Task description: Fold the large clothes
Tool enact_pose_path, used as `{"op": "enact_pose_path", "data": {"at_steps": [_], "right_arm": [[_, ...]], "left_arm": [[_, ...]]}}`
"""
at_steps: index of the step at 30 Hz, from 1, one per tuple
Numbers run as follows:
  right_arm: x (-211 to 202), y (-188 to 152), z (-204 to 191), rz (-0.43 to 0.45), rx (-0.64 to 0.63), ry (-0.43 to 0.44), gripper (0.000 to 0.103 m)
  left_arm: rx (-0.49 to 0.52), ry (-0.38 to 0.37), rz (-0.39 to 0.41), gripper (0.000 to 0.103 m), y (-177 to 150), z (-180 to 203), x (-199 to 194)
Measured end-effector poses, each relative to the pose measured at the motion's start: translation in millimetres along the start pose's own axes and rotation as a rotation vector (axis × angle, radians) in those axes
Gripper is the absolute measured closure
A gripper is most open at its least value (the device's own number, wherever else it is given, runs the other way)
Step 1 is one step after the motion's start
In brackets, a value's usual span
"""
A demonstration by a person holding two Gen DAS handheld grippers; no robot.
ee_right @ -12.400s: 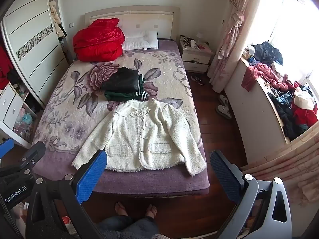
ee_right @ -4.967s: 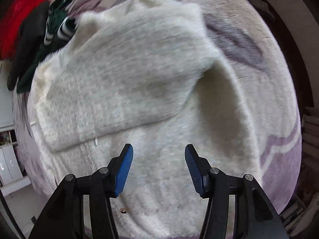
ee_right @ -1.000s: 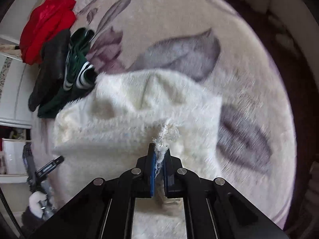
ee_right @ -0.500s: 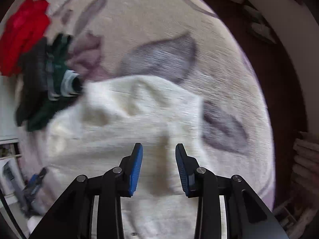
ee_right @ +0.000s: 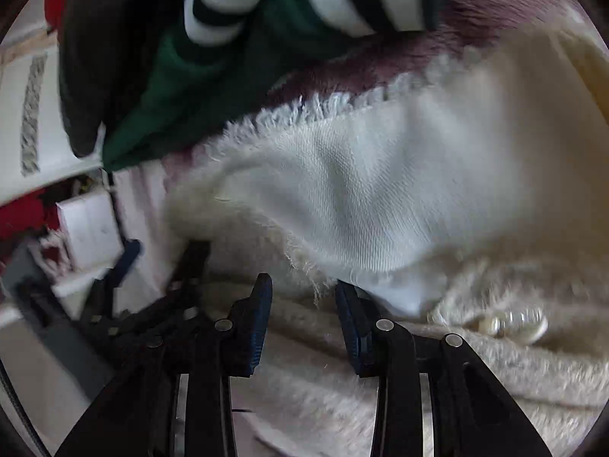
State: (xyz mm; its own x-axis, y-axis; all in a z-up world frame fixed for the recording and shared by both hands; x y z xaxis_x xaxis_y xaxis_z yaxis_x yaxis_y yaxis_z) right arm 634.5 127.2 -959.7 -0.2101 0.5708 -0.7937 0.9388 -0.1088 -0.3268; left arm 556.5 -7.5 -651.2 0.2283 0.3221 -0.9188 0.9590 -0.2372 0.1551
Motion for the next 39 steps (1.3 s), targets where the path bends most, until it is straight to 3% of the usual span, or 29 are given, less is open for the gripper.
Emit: {"op": "enact_pose_path", "data": {"at_steps": [1,5,6,10,13,15,16,17,19,23,27,30,31,32,36,39], "right_arm": [[3,0,-1,0.002,-0.015,-0.026,0.085],[-17,4,-12,0.130,-0.032,-0.081,0.103],[-29,9,-15,0.178,-0.020,-0.091,0.103],[-39,18,-18,0.188,0.018,-0.078,0.103],[-48,1,-13,0.123,0.045,-0.051,0.102],[-76,-10,1,0.162,0.089,-0.056,0.096],[-94,-14,12,0.206,0.117,-0.079,0.087],[-108,-17,22,0.243,0.134,-0.110,0.064],[-127,-21,41,0.284,0.172,-0.151,0.044],[-102,-26,59,0.218,0.243,-0.098,0.044],[-58,-5,57,0.201,0.168,-0.218,0.045],[-51,0,49,0.275,0.157,-0.296,0.070],[-52,-2,41,0.298,0.158,-0.291,0.082],[-56,-5,37,0.311,0.163,-0.279,0.086],[-67,-10,30,0.325,0.187,-0.198,0.088],[-78,-12,47,0.226,0.187,-0.111,0.080]], "left_arm": [[-0.006,-0.009,-0.001,0.001,-1,-2,0],[-0.018,-0.030,0.002,0.001,3,-3,-3],[-0.018,-0.035,0.008,0.001,4,-4,-5],[-0.003,-0.016,0.036,0.001,12,-4,-21],[-0.002,-0.042,0.052,0.001,17,-2,-36],[-0.002,-0.045,0.069,0.001,21,2,-47],[0.003,-0.052,0.077,0.001,24,7,-50],[0.004,-0.060,0.078,0.001,27,13,-51],[0.015,-0.080,0.064,0.001,32,28,-47],[0.071,-0.102,0.011,0.001,38,68,-18],[0.110,-0.059,-0.005,0.001,40,80,1],[0.092,-0.070,-0.003,0.001,43,76,0],[0.078,-0.076,0.000,0.001,44,72,-2],[0.070,-0.077,0.004,0.001,43,70,-4],[0.034,-0.080,0.022,0.001,47,55,-10],[0.016,-0.099,0.052,0.001,50,46,-26]]}}
Point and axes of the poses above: each gripper's, at about its wrist camera, not at the fingertips, and x roughly the way its jaws point, z to its right, y to its top, the point moved 8 cm from there along x, roughly the way its jaws point, and after that the axes turned 9 degrees about x, right-handed, at the moved point
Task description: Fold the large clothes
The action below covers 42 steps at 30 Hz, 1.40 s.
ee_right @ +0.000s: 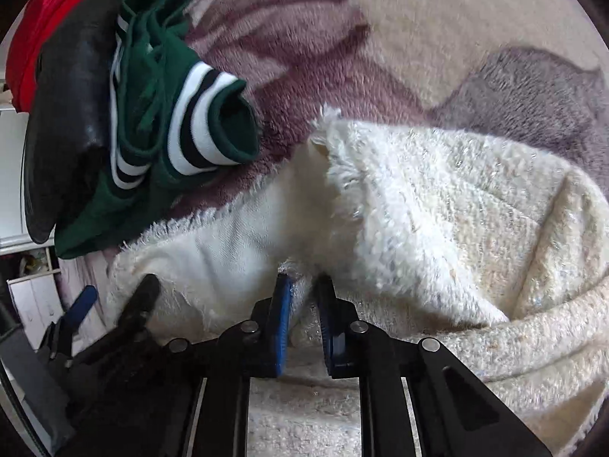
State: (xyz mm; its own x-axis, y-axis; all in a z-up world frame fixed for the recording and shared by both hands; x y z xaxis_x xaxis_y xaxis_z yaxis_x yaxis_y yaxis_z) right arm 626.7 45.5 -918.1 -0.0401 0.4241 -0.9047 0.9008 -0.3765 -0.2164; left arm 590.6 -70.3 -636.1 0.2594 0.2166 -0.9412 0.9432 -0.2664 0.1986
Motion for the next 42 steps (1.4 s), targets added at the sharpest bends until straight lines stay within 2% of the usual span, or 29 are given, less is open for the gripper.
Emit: {"op": "enact_pose_path", "data": {"at_steps": [1,2,3,5,7,9,10,11,12,13,16,18,19,20,21,22,23,25,27,28,29,32,35,38,42], "right_arm": [[-6,-6,2,-0.031,0.001,0.050,0.080],[-25,-16,9,-0.045,-0.002,0.102,0.075],[-42,-24,17,-0.041,-0.007,0.117,0.070],[-92,-47,49,0.005,-0.012,0.131,0.039],[-131,-68,93,0.052,0.011,0.074,0.031],[-163,-94,147,0.081,0.059,-0.006,0.031],[-172,-108,175,0.090,0.092,-0.043,0.031],[-176,-120,200,0.086,0.111,-0.067,0.031],[-177,-112,221,0.070,0.118,-0.075,0.031],[-171,-122,238,0.046,0.120,-0.090,0.031],[-143,-122,262,-0.001,0.087,-0.107,0.031],[-119,-111,258,-0.006,0.023,-0.130,0.031],[-111,-105,255,0.011,-0.012,-0.155,0.036],[-102,-97,249,0.039,-0.060,-0.184,0.066],[-96,-86,251,0.055,-0.072,-0.233,0.090],[-94,-81,256,0.074,-0.044,-0.253,0.096],[-93,-75,269,0.088,0.043,-0.231,0.095],[-92,-76,283,0.069,0.148,-0.179,0.095],[-100,-80,283,0.074,0.147,-0.190,0.095],[-97,-80,272,0.079,0.157,-0.187,0.094],[-104,-89,272,0.071,0.170,-0.177,0.087],[-116,-115,271,0.056,0.187,-0.174,0.073],[-131,-143,281,0.062,0.172,-0.212,0.072],[-141,-168,291,0.062,0.200,-0.237,0.072],[-150,-203,294,0.057,0.228,-0.225,0.072]], "left_arm": [[0.001,-0.002,0.021,0.001,0,-2,-10],[0.002,-0.005,0.045,0.001,-1,-4,-23],[-0.004,-0.009,0.064,0.001,-3,-5,-34],[-0.020,-0.021,0.096,0.001,-12,-9,-59],[-0.053,-0.048,0.105,0.001,-31,-13,-82],[-0.080,-0.059,0.093,0.001,-45,-10,-96],[-0.103,-0.069,0.074,0.001,-62,-11,-101],[-0.114,-0.075,0.055,0.001,-70,-10,-104],[-0.119,-0.073,0.040,0.001,-80,-6,-105],[-0.124,-0.060,0.011,0.001,-100,-4,-103],[-0.145,-0.026,-0.067,0.001,-148,-1,-95],[-0.177,0.005,-0.136,0.001,-188,-11,-82],[-0.198,0.030,-0.167,0.001,-207,-18,-77],[-0.220,0.050,-0.197,0.001,-224,-26,-72],[-0.240,0.062,-0.220,0.001,-237,-33,-68],[-0.270,0.087,-0.248,0.001,-256,-44,-64],[-0.296,0.104,-0.271,0.001,-271,-53,-61],[-0.351,0.079,-0.306,0.001,-295,-64,-50],[-0.370,0.032,-0.317,0.001,-302,-63,-39],[-0.348,0.015,-0.327,0.001,-300,-60,-28],[-0.332,0.023,-0.325,0.001,-297,-59,-23],[-0.241,0.043,-0.285,0.001,-270,-48,4],[-0.182,0.093,-0.262,0.000,-250,-48,29],[-0.254,0.007,-0.251,0.000,-254,-60,32],[-0.314,-0.064,-0.213,0.000,-273,-66,8]]}}
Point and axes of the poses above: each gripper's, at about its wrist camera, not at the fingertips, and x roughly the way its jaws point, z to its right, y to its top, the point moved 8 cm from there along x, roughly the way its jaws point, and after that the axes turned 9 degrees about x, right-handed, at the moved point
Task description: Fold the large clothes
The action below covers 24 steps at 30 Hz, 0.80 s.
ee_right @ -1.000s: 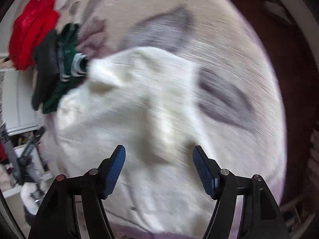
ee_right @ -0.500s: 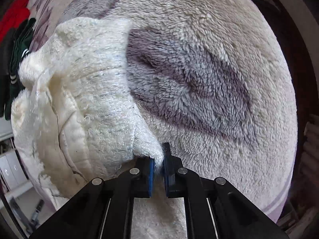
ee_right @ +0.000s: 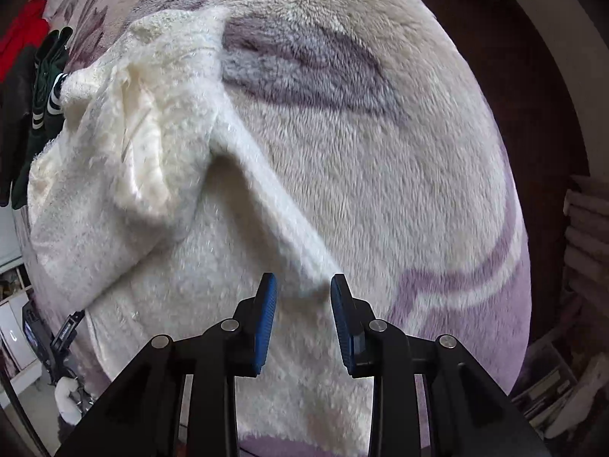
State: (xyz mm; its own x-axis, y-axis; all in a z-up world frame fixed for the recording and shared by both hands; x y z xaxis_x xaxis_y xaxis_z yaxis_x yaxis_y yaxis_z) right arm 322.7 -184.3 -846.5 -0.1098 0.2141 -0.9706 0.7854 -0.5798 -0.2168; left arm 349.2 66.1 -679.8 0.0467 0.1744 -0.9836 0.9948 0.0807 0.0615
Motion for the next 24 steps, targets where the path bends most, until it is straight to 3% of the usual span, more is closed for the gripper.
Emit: {"op": "enact_pose_path", "data": {"at_steps": [2,4,7,10,13,19,24], "right_arm": [[-3,-21,0,-0.005,0.004,-0.001,0.072],[-2,-35,-1,-0.010,0.010,0.001,0.072],[19,-56,-17,-0.020,0.009,-0.030,0.072],[32,-53,-27,-0.015,0.015,-0.051,0.072],[28,-59,-32,0.006,0.008,-0.057,0.072],[21,-67,-50,0.019,-0.015,-0.068,0.072],[11,-40,-69,0.016,0.001,-0.001,0.072]], "left_arm": [[0.058,-0.035,0.012,0.000,-4,14,-9],[0.136,-0.017,0.027,0.000,-1,32,-9],[0.135,0.032,0.019,0.000,17,38,9],[0.100,0.025,0.027,0.000,28,18,15],[0.131,0.029,0.062,0.000,26,4,15],[0.107,-0.060,0.044,0.000,27,-9,23],[0.136,-0.012,0.060,0.000,28,-2,19]]}}
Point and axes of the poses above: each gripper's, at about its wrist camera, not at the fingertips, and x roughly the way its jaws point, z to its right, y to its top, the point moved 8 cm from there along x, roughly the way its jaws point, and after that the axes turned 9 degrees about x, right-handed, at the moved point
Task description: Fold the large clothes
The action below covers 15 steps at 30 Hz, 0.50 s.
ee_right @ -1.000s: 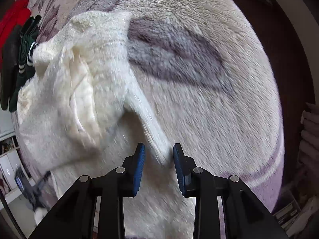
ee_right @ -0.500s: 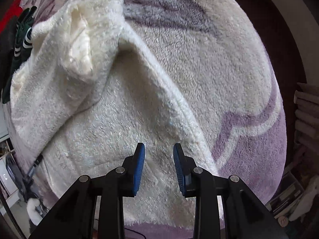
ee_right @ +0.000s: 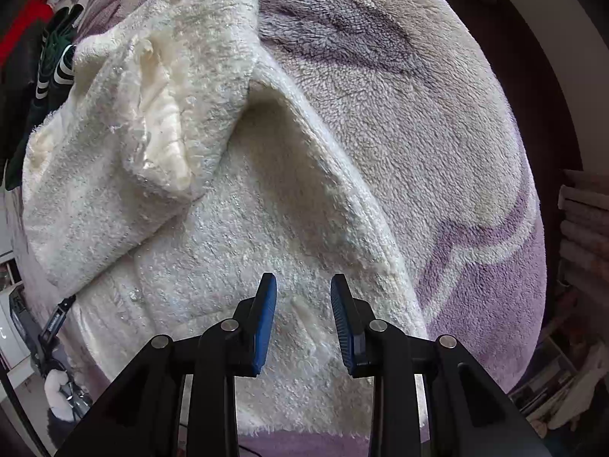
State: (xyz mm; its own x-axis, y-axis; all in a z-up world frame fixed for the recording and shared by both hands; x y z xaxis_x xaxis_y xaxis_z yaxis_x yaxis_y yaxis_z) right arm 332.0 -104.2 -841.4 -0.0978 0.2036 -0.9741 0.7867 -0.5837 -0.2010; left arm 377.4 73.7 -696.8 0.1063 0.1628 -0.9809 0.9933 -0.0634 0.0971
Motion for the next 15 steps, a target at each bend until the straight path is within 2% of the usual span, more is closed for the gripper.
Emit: {"op": "enact_pose_path", "data": {"at_steps": [4,6,7,9,10,11,12,15], "right_arm": [[-2,12,-41,-0.015,0.061,0.333,0.072],[-6,23,-60,0.016,0.044,0.411,0.057],[-5,30,-70,0.029,0.033,0.432,0.039],[9,35,-84,-0.007,0.029,0.407,0.036],[14,38,-88,-0.005,0.041,0.392,0.038],[16,42,-91,0.023,0.049,0.393,0.068],[13,44,-94,0.032,0.049,0.374,0.091],[-25,57,-96,0.137,0.098,0.434,0.092]], "left_arm": [[-0.036,-0.035,-0.011,0.000,-2,-2,4],[-0.030,-0.029,-0.008,0.000,-3,0,4],[-0.028,-0.025,-0.007,0.000,-3,-2,5],[-0.027,-0.018,-0.004,0.000,-3,-2,6],[-0.031,-0.018,-0.004,0.000,-2,-2,5],[-0.032,-0.017,-0.005,0.000,-2,2,4],[-0.031,-0.016,-0.005,0.000,0,1,4],[-0.021,-0.016,0.002,0.000,-4,10,-3]]}}
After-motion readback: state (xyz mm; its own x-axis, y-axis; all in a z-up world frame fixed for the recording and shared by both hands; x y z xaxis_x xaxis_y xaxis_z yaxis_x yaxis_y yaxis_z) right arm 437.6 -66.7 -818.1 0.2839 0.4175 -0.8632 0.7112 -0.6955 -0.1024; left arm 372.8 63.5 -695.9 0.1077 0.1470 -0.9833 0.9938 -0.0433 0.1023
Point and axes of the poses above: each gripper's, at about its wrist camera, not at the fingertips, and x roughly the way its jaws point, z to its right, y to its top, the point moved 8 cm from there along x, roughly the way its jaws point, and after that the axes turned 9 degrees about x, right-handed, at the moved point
